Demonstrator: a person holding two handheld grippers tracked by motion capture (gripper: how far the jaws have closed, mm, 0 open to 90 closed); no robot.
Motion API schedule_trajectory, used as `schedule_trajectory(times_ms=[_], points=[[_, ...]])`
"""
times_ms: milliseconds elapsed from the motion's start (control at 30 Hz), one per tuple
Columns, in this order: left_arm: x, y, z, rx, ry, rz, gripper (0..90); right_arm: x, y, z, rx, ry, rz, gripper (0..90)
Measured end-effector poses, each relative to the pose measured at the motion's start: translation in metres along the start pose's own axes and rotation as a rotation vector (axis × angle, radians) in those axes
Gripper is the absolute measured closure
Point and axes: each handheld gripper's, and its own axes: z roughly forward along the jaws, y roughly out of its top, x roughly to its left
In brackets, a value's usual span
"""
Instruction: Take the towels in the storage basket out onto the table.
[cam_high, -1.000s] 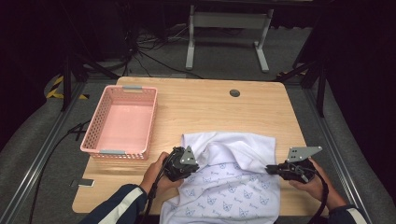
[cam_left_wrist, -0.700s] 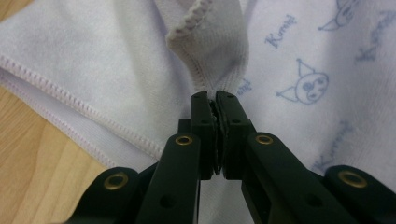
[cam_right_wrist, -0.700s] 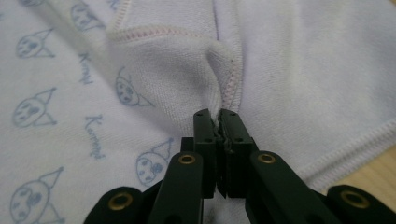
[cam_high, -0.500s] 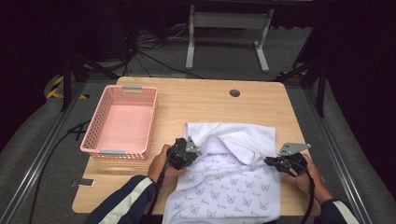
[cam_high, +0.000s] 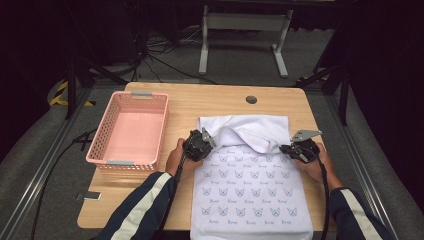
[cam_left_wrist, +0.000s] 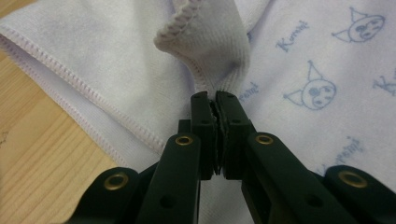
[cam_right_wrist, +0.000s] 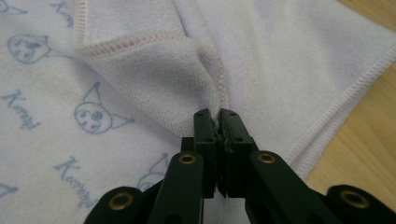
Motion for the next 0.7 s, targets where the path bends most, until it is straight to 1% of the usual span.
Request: schedule_trajectory(times_ms=[33,67,100,133,200,233,300,333,433,467,500,533,567,600,633,667,700], points=[[0.001,0.001,0.002,-0.006,0.0,-0.017,86.5,-0.004,0.003,0.004,-0.001,-0.009,0.007,87.2],[0.002,0.002,0.003,-0.01,0.006,-0.022,86.5,-0.006,0.006,0.007,-0.003,-0.018,0.006,87.2],[0.004,0.002,0.003,-0.009,0.006,-0.021,86.5,-0.007,0.008,0.009,-0.001,-0.025,0.003,87.2],[0.004,0.003,0.004,-0.011,0.014,-0.023,86.5,-0.007,0.009,0.01,0.0,-0.028,0.007,87.1],[0.005,0.004,0.006,-0.011,0.039,-0.011,86.5,-0.01,0.011,0.013,0.0,-0.034,0.007,87.2],[0.007,0.005,0.007,-0.012,0.033,-0.028,86.5,-0.011,0.012,0.014,-0.003,-0.038,0.012,87.2],[0.014,0.008,0.009,-0.011,0.035,-0.069,86.5,-0.014,0.015,0.018,-0.003,-0.046,0.018,87.1],[0.017,0.01,0.01,-0.015,0.04,-0.078,86.5,-0.015,0.017,0.02,-0.004,-0.051,0.023,87.0],[0.019,0.011,0.011,-0.014,0.043,-0.093,86.4,-0.018,0.021,0.024,-0.011,-0.059,0.022,86.3],[0.018,0.012,0.011,-0.029,0.047,-0.093,86.4,-0.018,0.021,0.024,-0.012,-0.055,0.024,84.7],[0.019,0.012,0.01,-0.038,0.051,-0.084,86.3,-0.017,0.021,0.023,-0.017,-0.054,0.019,80.7],[0.019,0.013,0.007,-0.041,0.048,-0.084,86.2,-0.017,0.022,0.021,-0.024,-0.047,0.02,78.4],[0.018,0.013,0.006,-0.057,0.047,-0.087,86.2,-0.017,0.022,0.019,-0.037,-0.038,0.019,76.7],[0.019,0.014,0.004,-0.045,0.046,-0.079,86.3,-0.016,0.024,0.016,-0.05,-0.03,0.019,74.4],[0.019,0.014,0.004,-0.045,0.046,-0.079,86.2,-0.016,0.024,0.016,-0.05,-0.03,0.019,74.4],[0.02,0.014,0.004,-0.06,0.051,-0.08,86.2,-0.015,0.027,0.013,-0.062,-0.017,0.021,68.8],[0.02,0.013,0.003,-0.061,0.048,-0.085,86.2,-0.014,0.029,0.011,-0.067,0.004,0.021,65.6]])
